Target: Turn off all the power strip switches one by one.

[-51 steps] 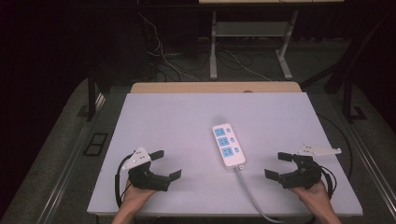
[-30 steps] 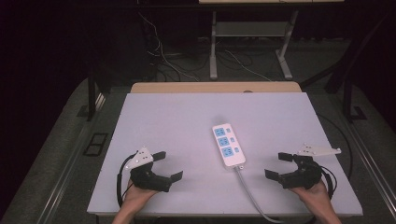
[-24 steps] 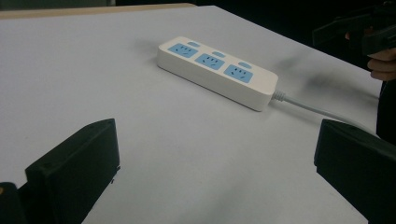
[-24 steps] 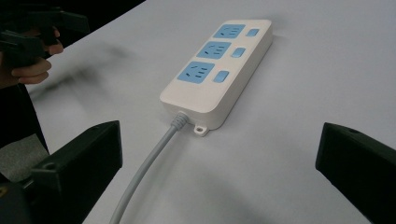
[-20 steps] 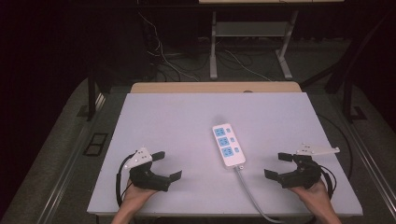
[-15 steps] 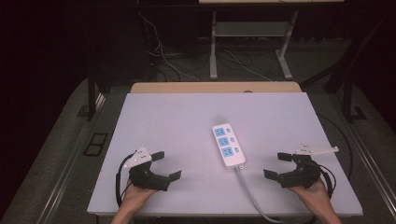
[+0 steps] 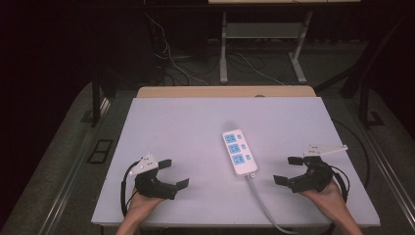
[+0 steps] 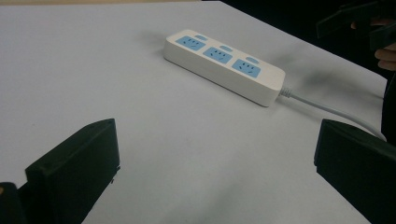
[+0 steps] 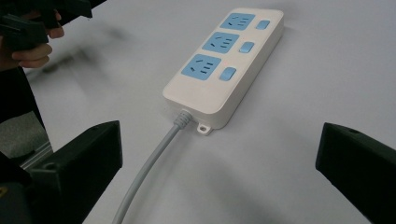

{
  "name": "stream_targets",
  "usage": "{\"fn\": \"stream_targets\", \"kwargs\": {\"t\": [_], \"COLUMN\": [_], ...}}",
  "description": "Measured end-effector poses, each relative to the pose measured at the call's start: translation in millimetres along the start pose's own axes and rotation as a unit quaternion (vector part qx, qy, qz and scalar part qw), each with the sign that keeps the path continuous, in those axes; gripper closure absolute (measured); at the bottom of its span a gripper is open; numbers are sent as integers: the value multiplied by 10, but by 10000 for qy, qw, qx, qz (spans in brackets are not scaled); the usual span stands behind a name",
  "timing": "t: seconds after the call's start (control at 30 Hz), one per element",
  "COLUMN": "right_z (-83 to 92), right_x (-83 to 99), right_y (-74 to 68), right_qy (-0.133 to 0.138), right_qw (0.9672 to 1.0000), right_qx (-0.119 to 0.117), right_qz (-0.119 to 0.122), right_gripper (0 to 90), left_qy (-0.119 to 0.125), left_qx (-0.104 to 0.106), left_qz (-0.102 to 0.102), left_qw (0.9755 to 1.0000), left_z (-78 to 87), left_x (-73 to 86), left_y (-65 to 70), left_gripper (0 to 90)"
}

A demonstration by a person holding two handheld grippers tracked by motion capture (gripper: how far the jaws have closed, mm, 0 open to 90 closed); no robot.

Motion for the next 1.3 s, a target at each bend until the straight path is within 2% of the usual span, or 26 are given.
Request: {"fn": "stream_targets", "kwargs": {"t": [0.7,1.3], "right_z": [-189,-388], "right_x": [-281,-451], "right_y": [47,85], "right_qy": [-453,-913], "right_qw": [9987,9951], "right_qx": [-161,-227], "right_qz": [154,312], "right_gripper": [4,4], "left_qy": [-90,-138], "left_qx": [179,248], "left_qz": [2,-25], "left_qw": [9998,9996], "left_z": [-43,-61], "left_x": [22,31], "left_y": [48,63], "left_gripper": [0,0]}}
Point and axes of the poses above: each handheld gripper's, and its own axes: z roughly backward along the jaws, x roughly out of its underside, y roughly to its right, the point moved 9 cm from there along -z, roughly forward along the jaws, and after that the axes turned 10 degrees about -x, right-handed, at the moved point
